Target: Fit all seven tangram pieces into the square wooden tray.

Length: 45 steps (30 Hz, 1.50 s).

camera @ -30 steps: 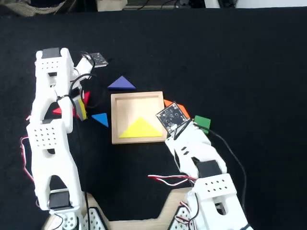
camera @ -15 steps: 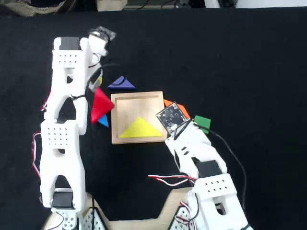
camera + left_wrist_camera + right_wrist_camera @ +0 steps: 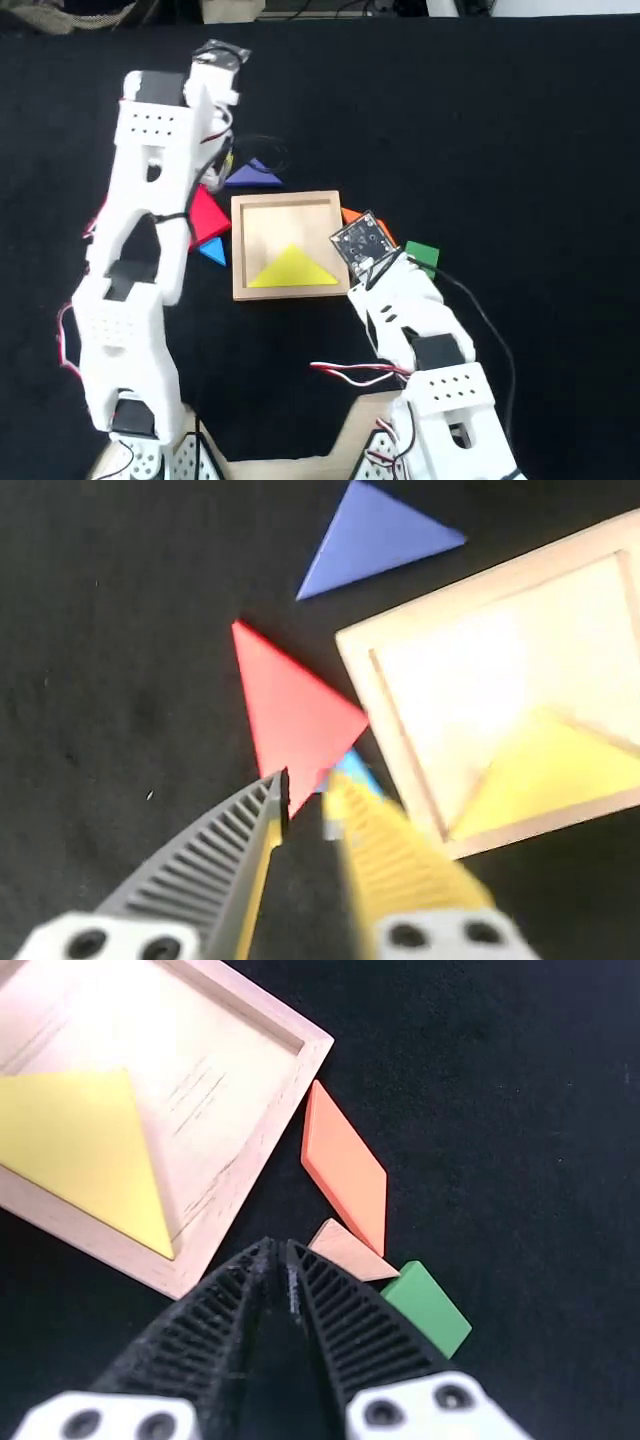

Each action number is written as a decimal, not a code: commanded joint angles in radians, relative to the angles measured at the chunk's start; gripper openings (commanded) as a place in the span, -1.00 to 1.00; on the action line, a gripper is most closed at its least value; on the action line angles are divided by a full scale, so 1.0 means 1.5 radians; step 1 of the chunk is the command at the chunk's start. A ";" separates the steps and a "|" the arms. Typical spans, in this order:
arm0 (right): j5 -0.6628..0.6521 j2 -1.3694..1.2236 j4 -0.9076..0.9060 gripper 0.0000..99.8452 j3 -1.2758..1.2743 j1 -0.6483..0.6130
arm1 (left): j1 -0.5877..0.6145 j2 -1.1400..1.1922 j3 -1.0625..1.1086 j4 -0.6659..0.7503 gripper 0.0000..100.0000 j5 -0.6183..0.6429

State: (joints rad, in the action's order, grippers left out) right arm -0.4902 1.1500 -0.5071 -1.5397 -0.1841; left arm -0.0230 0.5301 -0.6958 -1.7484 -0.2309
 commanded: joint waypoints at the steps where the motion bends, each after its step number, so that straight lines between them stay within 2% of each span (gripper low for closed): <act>1: 0.001 0.012 0.012 -0.98 0.015 0.009 | 0.044 0.007 0.090 0.089 -0.47 0.007; 6: 0.001 0.012 0.014 -0.98 0.013 0.008 | 0.039 0.057 0.148 0.170 -0.52 -0.055; 12: -0.003 0.012 0.016 -0.98 0.009 0.008 | 0.011 0.059 0.149 0.186 -0.51 -0.057; 17: -0.004 0.012 0.016 -0.98 0.009 0.008 | 0.018 0.093 0.154 0.215 -0.51 -0.057; 35: -0.004 0.012 0.016 -0.98 0.008 0.007 | 0.063 0.136 0.156 0.210 -0.51 -0.058; 45: -0.005 0.012 0.016 -0.98 0.008 0.007 | 0.070 0.135 0.125 0.132 -0.51 -0.059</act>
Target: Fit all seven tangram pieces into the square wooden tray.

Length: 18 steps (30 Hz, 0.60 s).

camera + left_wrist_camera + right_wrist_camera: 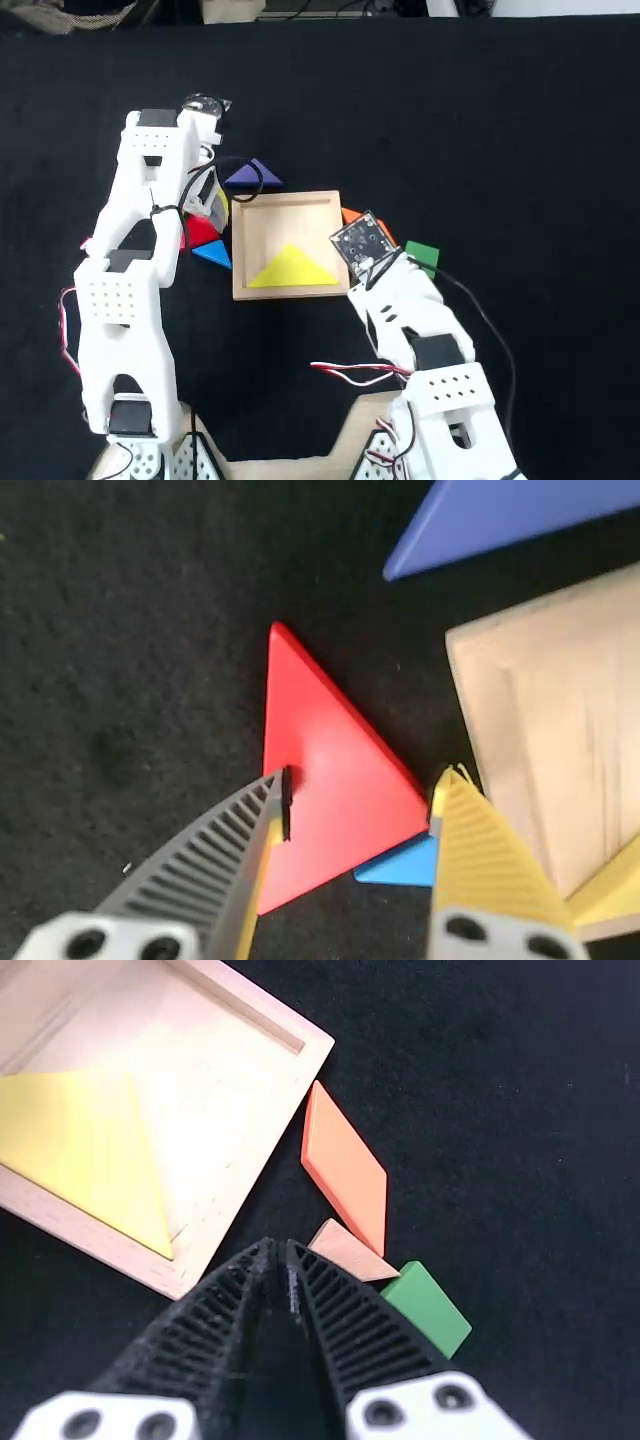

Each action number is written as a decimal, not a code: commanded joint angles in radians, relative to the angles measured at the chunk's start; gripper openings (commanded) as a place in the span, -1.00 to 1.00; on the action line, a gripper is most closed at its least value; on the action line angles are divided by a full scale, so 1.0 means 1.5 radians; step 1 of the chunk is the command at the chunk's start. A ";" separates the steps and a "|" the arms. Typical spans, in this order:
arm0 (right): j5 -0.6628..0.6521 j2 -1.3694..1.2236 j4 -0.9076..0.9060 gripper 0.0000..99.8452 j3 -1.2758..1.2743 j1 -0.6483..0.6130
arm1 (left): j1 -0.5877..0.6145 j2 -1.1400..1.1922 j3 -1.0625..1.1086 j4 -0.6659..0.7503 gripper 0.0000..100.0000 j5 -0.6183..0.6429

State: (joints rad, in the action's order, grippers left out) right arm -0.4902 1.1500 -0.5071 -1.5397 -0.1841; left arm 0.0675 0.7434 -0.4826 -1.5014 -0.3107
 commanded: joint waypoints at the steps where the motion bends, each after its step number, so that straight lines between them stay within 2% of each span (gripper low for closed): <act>1: -0.005 0.012 0.016 -0.98 0.008 0.007 | 0.010 -0.007 -0.017 -0.038 -0.51 -0.006; 12: -0.005 0.012 0.014 -0.98 0.008 0.007 | 0.026 -0.001 -0.019 -0.004 -0.51 -0.010; 18: -0.005 0.012 0.014 -0.98 0.008 0.007 | 0.058 0.001 -0.001 0.081 -0.47 -0.037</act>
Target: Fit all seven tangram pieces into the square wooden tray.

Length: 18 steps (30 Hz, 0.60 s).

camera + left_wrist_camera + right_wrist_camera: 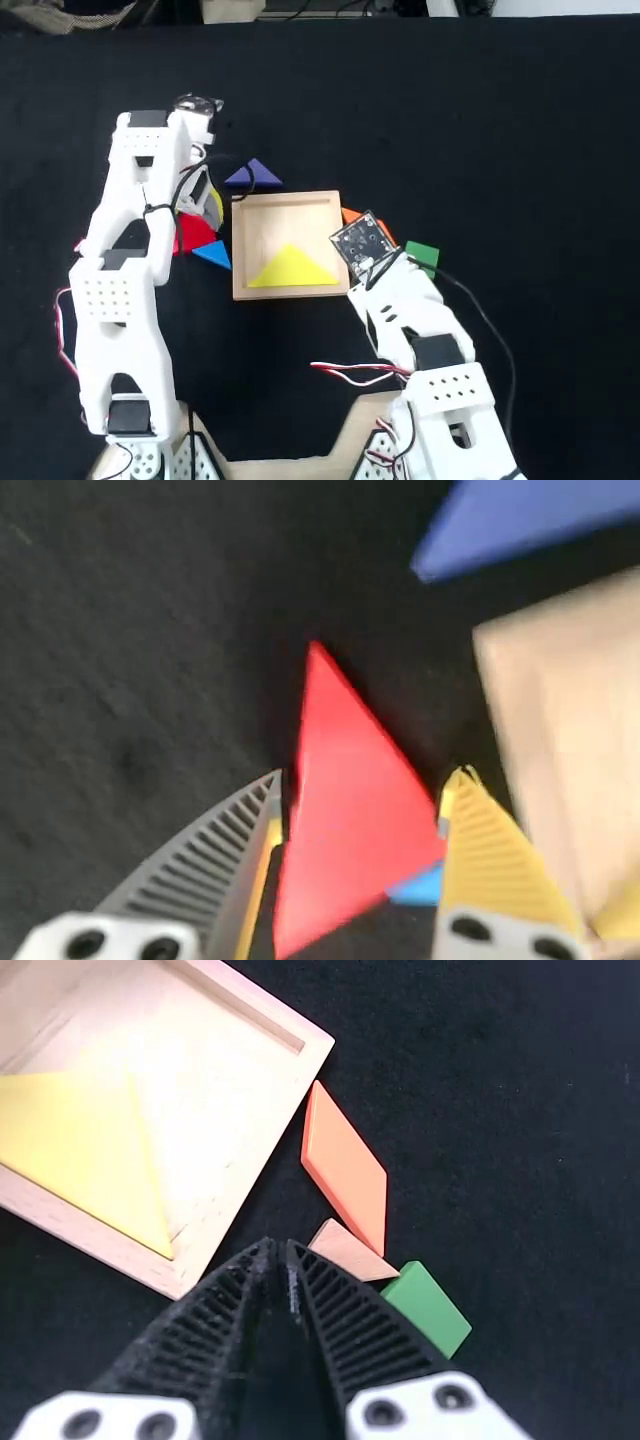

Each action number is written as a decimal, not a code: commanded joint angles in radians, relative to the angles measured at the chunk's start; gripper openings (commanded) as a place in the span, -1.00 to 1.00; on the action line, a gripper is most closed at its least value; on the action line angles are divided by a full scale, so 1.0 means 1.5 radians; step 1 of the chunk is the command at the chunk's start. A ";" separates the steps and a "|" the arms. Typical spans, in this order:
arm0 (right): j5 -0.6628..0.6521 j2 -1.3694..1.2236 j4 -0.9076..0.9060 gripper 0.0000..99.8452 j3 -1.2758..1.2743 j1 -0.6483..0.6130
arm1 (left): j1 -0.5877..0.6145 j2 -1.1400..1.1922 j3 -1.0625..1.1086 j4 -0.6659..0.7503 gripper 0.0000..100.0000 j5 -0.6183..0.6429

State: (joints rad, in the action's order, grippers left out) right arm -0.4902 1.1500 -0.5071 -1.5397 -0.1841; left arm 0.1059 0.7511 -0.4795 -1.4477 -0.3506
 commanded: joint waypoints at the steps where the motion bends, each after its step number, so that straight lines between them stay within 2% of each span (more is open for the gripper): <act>1: -0.005 0.012 0.014 -0.98 0.008 0.007 | 0.038 -0.004 -0.006 0.052 -0.47 -0.010; 10: -0.005 0.012 0.015 -0.98 0.008 0.007 | 0.060 -0.005 -0.023 0.076 -0.47 -0.012; 18: -0.005 0.012 0.015 -0.98 0.008 0.007 | 0.137 -0.009 -0.072 0.086 -0.47 -0.015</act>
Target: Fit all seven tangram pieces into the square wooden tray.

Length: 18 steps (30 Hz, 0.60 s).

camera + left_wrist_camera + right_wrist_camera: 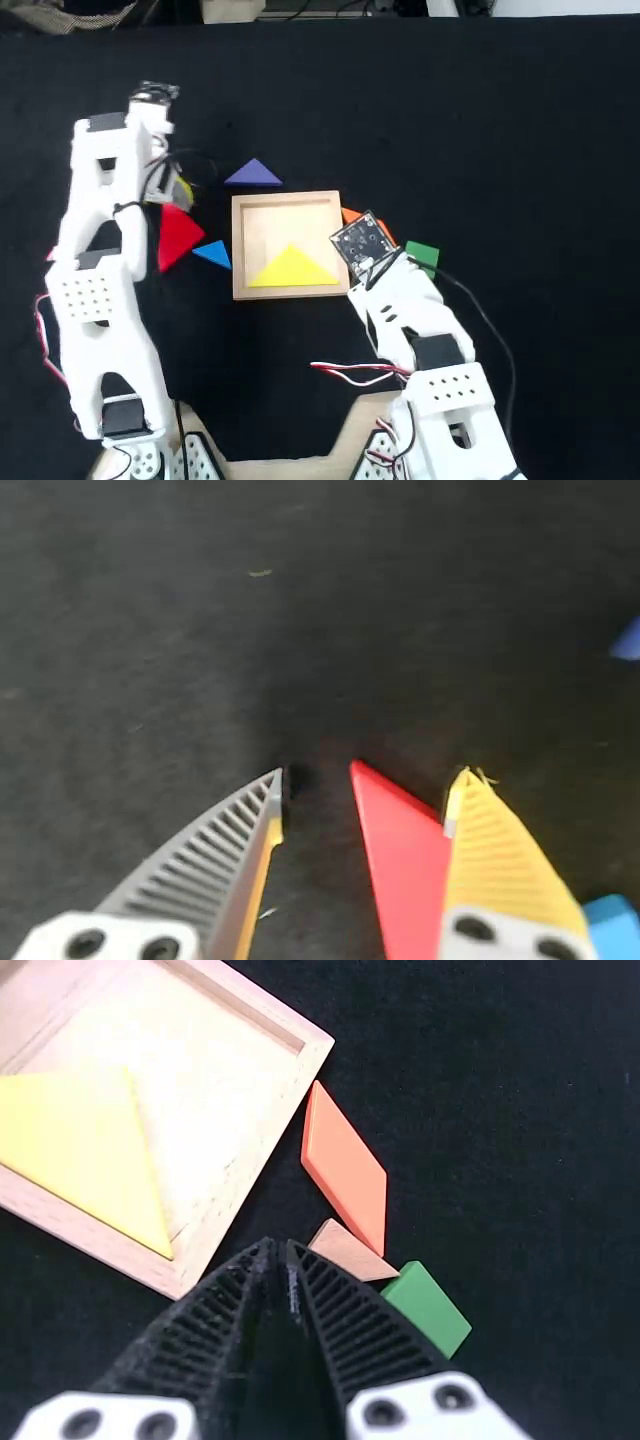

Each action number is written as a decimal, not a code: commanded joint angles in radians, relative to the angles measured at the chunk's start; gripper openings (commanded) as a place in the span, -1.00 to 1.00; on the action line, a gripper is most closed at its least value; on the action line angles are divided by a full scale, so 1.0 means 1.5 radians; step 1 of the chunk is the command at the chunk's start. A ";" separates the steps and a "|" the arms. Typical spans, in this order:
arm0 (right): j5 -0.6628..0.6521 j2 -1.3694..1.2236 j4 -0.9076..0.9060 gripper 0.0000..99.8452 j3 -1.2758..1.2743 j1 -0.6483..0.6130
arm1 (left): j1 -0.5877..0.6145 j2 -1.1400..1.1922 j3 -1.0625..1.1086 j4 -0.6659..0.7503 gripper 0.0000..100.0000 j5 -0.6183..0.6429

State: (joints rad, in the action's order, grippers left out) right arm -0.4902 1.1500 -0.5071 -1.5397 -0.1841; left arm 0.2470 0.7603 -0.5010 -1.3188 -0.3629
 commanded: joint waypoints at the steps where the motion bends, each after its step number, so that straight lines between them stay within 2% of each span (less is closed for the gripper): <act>1: -0.005 0.012 0.015 -0.98 0.008 0.007 | 0.050 -0.017 -0.067 -0.013 -0.47 -0.007; 5: -0.005 0.012 0.015 -0.98 0.008 0.007 | 0.047 -0.018 -0.153 -0.123 -0.47 -0.004; 9: -0.005 0.012 0.015 -0.98 0.008 0.007 | -0.015 -0.015 -0.275 -0.298 -0.47 0.011; 12: -0.005 0.012 0.013 -0.98 0.008 0.007 | -0.024 -0.018 -0.255 -0.293 -0.46 0.092; 18: -0.005 0.012 0.012 -0.98 0.008 0.007 | -0.069 -0.050 -0.108 -0.294 -0.46 0.090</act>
State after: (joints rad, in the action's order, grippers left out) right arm -0.4902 1.1500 -0.5071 -1.5397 -0.1841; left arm 0.2025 0.7587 -0.7756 -1.7469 -0.2386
